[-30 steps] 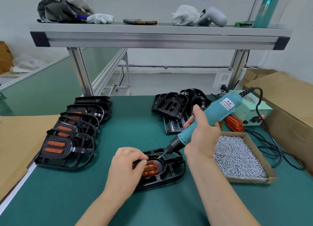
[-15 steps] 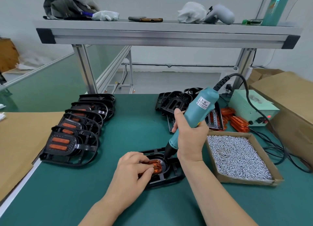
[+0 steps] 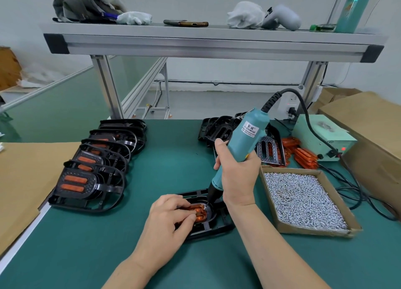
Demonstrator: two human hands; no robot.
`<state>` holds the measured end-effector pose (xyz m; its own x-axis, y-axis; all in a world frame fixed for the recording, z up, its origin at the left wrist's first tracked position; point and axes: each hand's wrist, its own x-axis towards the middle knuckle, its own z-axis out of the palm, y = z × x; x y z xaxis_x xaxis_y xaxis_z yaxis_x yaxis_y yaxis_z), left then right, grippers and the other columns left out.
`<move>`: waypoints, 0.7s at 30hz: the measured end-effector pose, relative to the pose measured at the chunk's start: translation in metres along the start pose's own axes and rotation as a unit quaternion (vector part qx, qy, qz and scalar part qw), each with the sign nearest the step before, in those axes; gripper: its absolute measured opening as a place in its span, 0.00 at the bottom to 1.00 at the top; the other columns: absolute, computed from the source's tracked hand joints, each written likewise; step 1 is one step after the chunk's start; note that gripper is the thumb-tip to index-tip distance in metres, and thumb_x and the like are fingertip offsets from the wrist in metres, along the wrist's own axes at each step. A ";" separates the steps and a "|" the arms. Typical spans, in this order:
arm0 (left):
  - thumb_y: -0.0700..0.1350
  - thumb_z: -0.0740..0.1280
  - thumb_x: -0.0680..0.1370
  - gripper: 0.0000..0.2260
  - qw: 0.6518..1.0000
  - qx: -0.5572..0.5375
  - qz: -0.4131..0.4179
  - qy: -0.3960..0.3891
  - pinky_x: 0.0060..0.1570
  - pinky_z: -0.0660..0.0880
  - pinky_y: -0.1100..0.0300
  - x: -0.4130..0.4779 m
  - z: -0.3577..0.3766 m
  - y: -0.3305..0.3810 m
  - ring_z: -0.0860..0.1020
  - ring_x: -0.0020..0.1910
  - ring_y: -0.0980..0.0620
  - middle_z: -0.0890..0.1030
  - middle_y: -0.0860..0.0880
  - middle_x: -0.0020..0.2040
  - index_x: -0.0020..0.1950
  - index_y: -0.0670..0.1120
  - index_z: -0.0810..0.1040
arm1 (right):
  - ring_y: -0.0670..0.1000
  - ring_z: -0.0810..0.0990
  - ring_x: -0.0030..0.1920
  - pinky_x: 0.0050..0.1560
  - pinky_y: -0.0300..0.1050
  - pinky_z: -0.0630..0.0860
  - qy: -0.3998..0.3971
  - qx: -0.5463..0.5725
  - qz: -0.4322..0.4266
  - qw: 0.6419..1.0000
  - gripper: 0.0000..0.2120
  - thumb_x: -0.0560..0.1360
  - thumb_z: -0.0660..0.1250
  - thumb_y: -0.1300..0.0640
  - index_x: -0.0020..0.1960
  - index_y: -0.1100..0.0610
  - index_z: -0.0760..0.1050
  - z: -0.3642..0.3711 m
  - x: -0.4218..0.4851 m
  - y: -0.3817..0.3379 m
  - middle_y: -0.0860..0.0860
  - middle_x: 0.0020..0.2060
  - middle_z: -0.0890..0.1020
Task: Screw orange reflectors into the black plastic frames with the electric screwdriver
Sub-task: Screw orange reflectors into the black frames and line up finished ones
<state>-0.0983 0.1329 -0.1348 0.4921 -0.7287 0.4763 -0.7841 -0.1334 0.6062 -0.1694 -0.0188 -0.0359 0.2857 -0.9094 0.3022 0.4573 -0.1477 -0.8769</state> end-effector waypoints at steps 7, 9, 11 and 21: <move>0.55 0.65 0.77 0.12 1.000 -0.001 0.006 0.004 0.59 0.73 0.50 0.000 0.002 -0.003 0.74 0.58 0.58 0.79 0.64 0.50 0.45 0.55 0.87 | 0.50 0.73 0.25 0.30 0.41 0.73 -0.015 -0.010 -0.003 1.000 0.12 0.71 0.75 0.57 0.38 0.62 0.74 0.003 -0.004 0.002 0.54 0.27 0.75; 0.55 0.65 0.77 0.12 1.000 0.002 0.007 0.003 0.59 0.73 0.49 0.001 0.002 -0.003 0.74 0.58 0.58 0.79 0.64 0.50 0.45 0.56 0.87 | 0.50 0.72 0.25 0.30 0.41 0.73 -0.018 -0.010 0.000 1.000 0.11 0.71 0.75 0.57 0.38 0.60 0.74 0.004 -0.005 0.002 0.54 0.27 0.75; 0.55 0.65 0.77 0.12 1.000 0.003 0.008 0.004 0.59 0.73 0.49 0.001 0.002 -0.003 0.74 0.58 0.58 0.79 0.64 0.50 0.45 0.55 0.87 | 0.50 0.72 0.25 0.29 0.41 0.72 -0.023 -0.014 -0.001 1.000 0.12 0.71 0.74 0.57 0.38 0.62 0.74 0.005 -0.005 0.001 0.53 0.26 0.74; 0.54 0.64 0.77 0.11 1.000 0.000 0.008 0.004 0.59 0.73 0.49 0.000 0.001 -0.003 0.73 0.58 0.59 0.79 0.64 0.50 0.44 0.56 0.87 | 0.49 0.71 0.25 0.28 0.40 0.71 -0.026 -0.024 -0.007 0.999 0.12 0.74 0.74 0.64 0.39 0.66 0.72 0.004 -0.006 0.002 0.54 0.26 0.73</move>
<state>-0.0963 0.1321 -0.1373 0.4830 -0.7257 0.4900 -0.7915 -0.1224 0.5988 -0.1668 -0.0124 -0.0378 0.3239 -0.8856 0.3330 0.4217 -0.1799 -0.8887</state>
